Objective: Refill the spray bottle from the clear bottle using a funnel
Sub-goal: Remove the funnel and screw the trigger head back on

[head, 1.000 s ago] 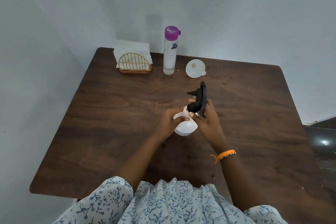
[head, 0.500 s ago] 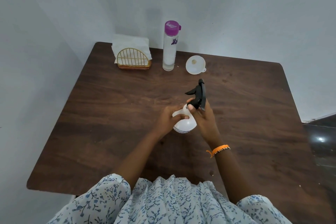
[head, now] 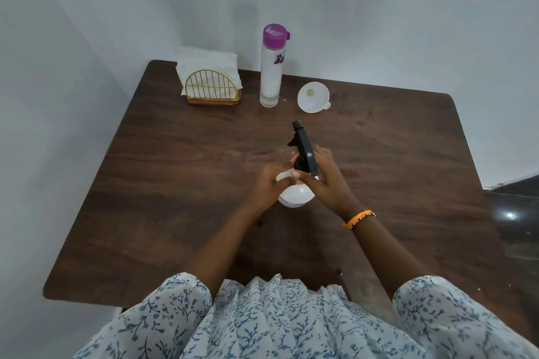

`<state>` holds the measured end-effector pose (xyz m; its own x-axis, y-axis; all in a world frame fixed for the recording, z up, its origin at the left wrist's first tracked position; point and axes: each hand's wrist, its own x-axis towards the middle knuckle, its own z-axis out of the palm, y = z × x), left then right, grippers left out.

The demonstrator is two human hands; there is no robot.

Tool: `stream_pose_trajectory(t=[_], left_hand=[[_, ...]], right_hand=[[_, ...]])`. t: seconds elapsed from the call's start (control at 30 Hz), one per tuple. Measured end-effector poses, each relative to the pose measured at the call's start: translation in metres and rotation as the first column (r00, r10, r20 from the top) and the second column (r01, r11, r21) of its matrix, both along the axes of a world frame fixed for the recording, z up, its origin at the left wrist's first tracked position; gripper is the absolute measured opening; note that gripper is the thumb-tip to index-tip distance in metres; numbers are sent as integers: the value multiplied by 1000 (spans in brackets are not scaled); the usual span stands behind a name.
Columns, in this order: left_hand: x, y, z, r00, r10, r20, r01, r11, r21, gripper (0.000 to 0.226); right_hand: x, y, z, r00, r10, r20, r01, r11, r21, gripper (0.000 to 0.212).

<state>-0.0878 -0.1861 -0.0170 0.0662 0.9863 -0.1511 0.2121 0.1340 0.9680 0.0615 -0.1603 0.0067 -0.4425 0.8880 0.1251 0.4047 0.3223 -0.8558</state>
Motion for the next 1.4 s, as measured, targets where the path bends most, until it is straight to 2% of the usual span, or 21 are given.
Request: stream_pose_trajectory(t=[0.1,0.17,0.23,0.3,0.4,0.47,0.53,0.63,0.73,0.9,1.03,1.1,1.17,1.27,1.33,1.4], left_hand=[[1,-2,3,1000,-18,18,18,1000,-11,19],[1,-1,2,1000,-10,18,10,1000,-29,17],[0,2,-4,999,-9,-43,7,999,-35,17],[0,3,-9,993,4,-120,-8,999,-34,27],[0,3,-10,989,18,-144,-19,1000,-8,37],[-1,3,-9,990,12,-144,-13,1000,0,37],[0,3,-7,991,-4,-136,5,1000,8,35],[0,3,-4,995,-15,-97,16,1000,15,34],[2,2,-2,1000,1,-21,0,1000,8,27],[-1,1,-3,1000,8,8,-8,1000,-6,16],[1,1,-2,1000,-18,6,18,999,-45,15],[1,2,-2,1000,-7,11,8,999,-47,12],[-1,3,-4,1000,5,19,-4,999,-43,8],[2,1,-6,1000,22,9,-21,999,-41,26],[5,-1,-6,999,35,-27,-36,999,-28,25],[5,-2,-8,993,50,-104,-48,999,22,19]], right_hand=[[2,-5,0,998,-21,-57,21,1000,-2,29],[1,-3,1,999,-45,-17,45,999,14,31],[-4,-3,0,991,-127,42,123,988,90,31],[-11,-9,-3,966,-256,22,250,957,145,27],[-26,-22,-8,902,-424,-82,430,899,79,24],[-28,-26,-6,885,-453,-113,457,889,13,23],[-22,-27,-3,915,-397,-69,398,917,-1,20],[-3,-29,-2,964,-262,-44,260,964,-50,32],[1,-24,1,968,-249,-2,249,968,-38,28],[-1,-12,11,970,-209,122,210,978,5,26],[12,17,34,942,-63,329,136,969,-205,24],[8,26,39,924,-36,380,130,966,-224,23],[4,26,39,943,-64,326,149,959,-243,22],[3,11,33,970,-198,140,234,920,-315,21],[-5,-1,22,932,-360,38,352,874,-335,30],[-21,-14,14,849,-522,-76,471,815,-338,36]])
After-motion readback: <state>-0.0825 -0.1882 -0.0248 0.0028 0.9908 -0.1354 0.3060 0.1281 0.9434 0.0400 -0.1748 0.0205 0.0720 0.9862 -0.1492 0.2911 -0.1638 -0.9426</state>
